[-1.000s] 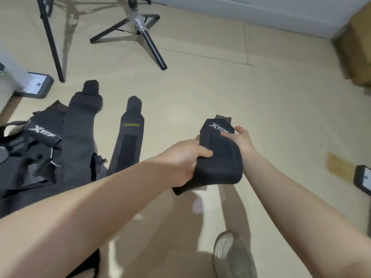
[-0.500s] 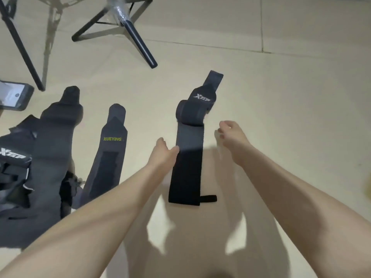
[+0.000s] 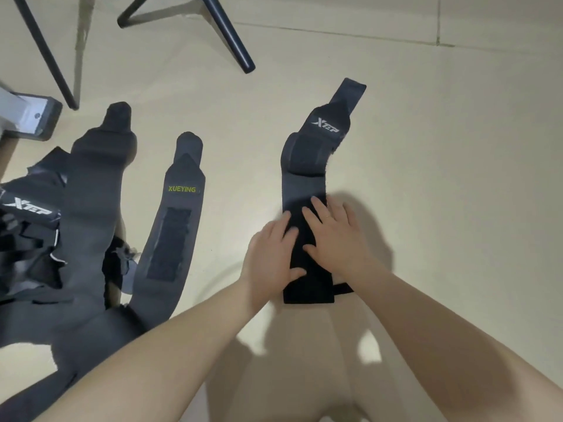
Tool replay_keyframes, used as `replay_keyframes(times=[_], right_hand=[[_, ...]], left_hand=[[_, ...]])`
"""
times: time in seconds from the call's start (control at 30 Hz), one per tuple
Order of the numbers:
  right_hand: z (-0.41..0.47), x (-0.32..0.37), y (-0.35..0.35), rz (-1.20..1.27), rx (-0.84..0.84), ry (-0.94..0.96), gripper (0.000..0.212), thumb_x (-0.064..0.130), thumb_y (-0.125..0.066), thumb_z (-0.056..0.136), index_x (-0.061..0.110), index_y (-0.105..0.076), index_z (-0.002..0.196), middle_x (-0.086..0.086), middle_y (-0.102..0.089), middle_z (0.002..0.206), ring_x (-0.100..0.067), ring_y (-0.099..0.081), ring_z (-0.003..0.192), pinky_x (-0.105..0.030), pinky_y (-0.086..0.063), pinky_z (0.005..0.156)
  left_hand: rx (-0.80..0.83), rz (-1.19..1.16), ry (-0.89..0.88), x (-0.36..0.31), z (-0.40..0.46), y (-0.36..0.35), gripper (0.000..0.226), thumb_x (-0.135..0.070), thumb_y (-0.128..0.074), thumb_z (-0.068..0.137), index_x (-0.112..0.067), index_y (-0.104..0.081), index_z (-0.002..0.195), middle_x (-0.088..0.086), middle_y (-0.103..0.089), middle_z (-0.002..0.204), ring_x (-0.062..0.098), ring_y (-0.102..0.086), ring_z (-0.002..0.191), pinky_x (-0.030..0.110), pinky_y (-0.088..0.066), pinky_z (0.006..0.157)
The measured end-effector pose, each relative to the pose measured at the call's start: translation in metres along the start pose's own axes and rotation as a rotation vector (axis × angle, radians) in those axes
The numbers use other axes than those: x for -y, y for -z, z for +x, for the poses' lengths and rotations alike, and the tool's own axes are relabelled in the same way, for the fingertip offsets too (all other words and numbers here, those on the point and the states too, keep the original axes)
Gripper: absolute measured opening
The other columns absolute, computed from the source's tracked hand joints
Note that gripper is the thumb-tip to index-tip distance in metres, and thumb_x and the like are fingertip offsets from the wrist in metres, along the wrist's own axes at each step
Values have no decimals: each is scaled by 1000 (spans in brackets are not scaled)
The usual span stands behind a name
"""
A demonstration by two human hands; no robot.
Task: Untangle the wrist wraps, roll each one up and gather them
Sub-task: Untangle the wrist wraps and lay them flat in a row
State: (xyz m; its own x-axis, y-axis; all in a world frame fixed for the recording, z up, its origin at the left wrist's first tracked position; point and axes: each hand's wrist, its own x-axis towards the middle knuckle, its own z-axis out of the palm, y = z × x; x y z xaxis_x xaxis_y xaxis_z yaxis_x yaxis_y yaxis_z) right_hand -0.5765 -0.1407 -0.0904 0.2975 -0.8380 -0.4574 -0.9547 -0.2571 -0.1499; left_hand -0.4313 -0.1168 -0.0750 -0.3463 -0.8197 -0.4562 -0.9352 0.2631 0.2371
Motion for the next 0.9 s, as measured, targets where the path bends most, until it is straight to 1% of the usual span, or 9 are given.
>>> replay_keyframes(times=[0.13,0.27,0.33,0.4,0.5,0.63,0.7,0.8,0.9], right_hand=[[-2,7,7,52,-82,-49,37,34,-38,99,11,-43,128,-8,-46,131,-26,-45,116,-34,-36,93],[3,-3,12,55,-347,-82,33,8,-58,82,6,-56,115,-13,-59,106,-33,-57,92,-37,-42,71],[11,-12,13,67,-392,-104,53,9,-63,81,4,-49,131,-21,-49,133,-40,-51,117,-44,-45,88],[20,-19,13,90,-232,-122,65,23,-50,94,10,-18,150,-16,-13,157,-33,-18,143,-44,-24,111],[38,-37,15,57,-104,-136,67,41,-32,100,19,5,151,-4,13,159,-22,8,146,-39,-6,117],[61,-56,22,-17,-21,-149,69,50,-26,99,21,10,150,-2,19,158,-20,14,146,-38,-2,117],[65,-60,28,50,-100,-136,67,45,-31,99,18,2,152,-6,6,160,-24,2,147,-38,-10,117],[54,-56,34,214,-307,-114,56,31,-43,98,8,-27,146,-12,-44,142,-30,-43,127,-38,-35,102],[29,-40,21,241,-291,-19,50,32,-41,98,8,-36,143,-9,-50,137,-28,-48,122,-37,-34,102]], left_hand=[[127,264,-311,13,4,0,67,-52,-51,89,-10,-38,139,5,-28,150,23,-21,139,32,-11,114],[200,213,-412,18,3,-1,65,-41,-55,90,-15,-31,144,5,-31,148,23,-29,134,33,-20,111],[217,259,-391,19,-1,-7,78,-41,-57,89,-14,-15,150,7,-8,158,23,-19,140,35,-15,114],[203,310,-368,18,-5,-12,85,-47,-52,90,-13,-3,151,7,10,158,23,-12,142,36,-10,115],[173,337,-366,16,-5,-17,88,-52,-47,91,-12,5,150,8,16,157,25,-2,145,37,1,117],[127,266,-315,7,6,-18,89,-48,-52,90,-13,4,151,8,15,158,24,9,146,37,11,114],[106,220,-284,-1,15,-15,90,-45,-56,89,-13,1,151,7,12,158,23,6,146,35,9,115],[106,211,-278,-7,23,-7,92,-44,-61,86,-13,-5,151,7,5,159,24,-2,145,34,1,117],[119,216,-309,-3,16,-3,96,-47,-64,82,-12,-7,150,6,-18,152,23,-24,137,34,-16,113]])
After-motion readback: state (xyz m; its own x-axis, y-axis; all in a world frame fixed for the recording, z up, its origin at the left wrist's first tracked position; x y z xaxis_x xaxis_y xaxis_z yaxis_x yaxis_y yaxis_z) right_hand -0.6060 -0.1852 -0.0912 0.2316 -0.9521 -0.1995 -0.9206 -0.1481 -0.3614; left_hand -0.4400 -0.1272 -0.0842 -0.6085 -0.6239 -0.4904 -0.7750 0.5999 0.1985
